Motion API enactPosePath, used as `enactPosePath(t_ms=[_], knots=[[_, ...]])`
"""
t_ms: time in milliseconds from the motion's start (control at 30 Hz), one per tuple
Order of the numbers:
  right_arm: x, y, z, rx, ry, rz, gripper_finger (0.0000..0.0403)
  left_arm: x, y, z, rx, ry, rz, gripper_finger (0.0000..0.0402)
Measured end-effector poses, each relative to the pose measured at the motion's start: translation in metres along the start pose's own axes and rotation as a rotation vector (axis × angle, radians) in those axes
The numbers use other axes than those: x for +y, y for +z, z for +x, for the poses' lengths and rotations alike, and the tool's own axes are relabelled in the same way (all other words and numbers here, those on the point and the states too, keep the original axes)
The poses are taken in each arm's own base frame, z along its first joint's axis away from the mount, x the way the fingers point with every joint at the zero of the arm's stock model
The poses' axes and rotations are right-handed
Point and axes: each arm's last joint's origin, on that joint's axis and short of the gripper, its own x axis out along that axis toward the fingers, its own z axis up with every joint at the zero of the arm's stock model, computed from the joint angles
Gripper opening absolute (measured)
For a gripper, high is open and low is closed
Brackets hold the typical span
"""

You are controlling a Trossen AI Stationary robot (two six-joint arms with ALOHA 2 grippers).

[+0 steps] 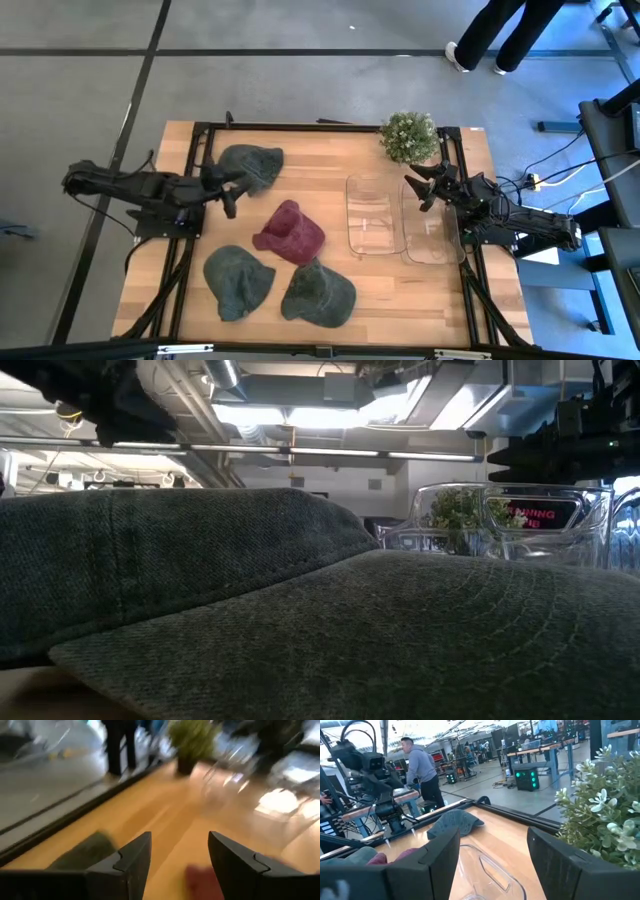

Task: Pick & Place hat
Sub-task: Put the top left black cap into the left transparent bin

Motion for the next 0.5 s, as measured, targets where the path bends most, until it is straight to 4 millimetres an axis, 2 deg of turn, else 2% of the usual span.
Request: enactPosePath(t_ms=[200,333,500], knots=[[0.0,0.0,0.0,0.0,0.0,-0.021,0.0233,0.008,0.006,0.011,0.211,0.187,-0.096,0.0189],[0.0,0.0,0.0,0.0,0.0,-0.021,0.0233,0.012,0.011,0.028,0.31,0.189,-0.086,0.0189],[0.0,0.0,0.0,0.0,0.0,-0.021,0.0233,0.026,0.018,0.054,0.439,0.23,-0.153,0.0189]])
